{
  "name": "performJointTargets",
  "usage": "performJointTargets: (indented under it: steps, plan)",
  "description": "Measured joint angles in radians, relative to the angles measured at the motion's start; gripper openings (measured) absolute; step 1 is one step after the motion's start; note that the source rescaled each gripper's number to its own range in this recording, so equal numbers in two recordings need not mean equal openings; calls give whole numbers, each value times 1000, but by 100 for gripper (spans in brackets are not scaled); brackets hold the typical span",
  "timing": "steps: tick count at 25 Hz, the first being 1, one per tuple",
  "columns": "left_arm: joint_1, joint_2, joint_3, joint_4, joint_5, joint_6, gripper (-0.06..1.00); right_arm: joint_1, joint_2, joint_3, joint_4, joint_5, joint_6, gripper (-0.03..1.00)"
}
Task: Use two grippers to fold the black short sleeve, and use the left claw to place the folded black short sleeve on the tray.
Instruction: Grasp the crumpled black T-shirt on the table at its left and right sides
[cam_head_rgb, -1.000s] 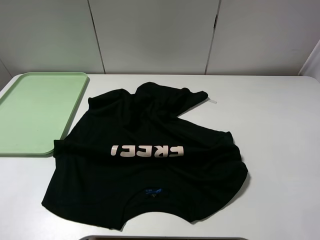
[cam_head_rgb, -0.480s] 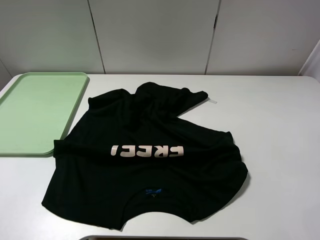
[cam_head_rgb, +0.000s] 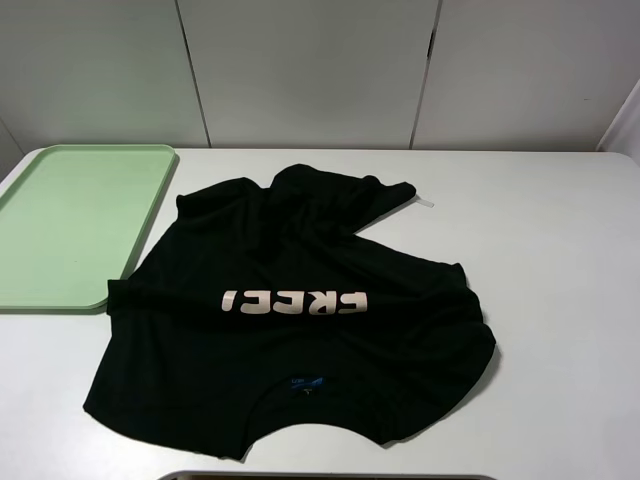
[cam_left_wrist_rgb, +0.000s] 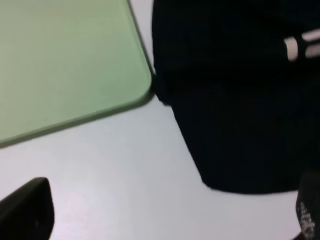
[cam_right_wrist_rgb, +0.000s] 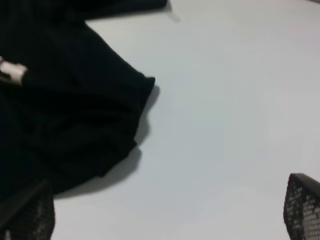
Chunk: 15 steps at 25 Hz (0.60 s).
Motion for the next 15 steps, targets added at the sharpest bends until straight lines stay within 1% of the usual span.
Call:
performJointTargets:
  steps: [3, 7, 11, 15]
  plan:
    - [-36, 127, -58, 11, -6, 17, 96, 0, 151, -72, -23, -10, -49, 100]
    - [-74, 282, -169, 13, -7, 19, 96, 6, 322, -163, -29, -60, -99, 100]
    - [-82, 420, -276, 12, -8, 22, 96, 57, 438, -232, -29, -136, -106, 100]
    - [-82, 541, -351, -1, 1, 57, 96, 70, 551, -275, -51, -159, -149, 100]
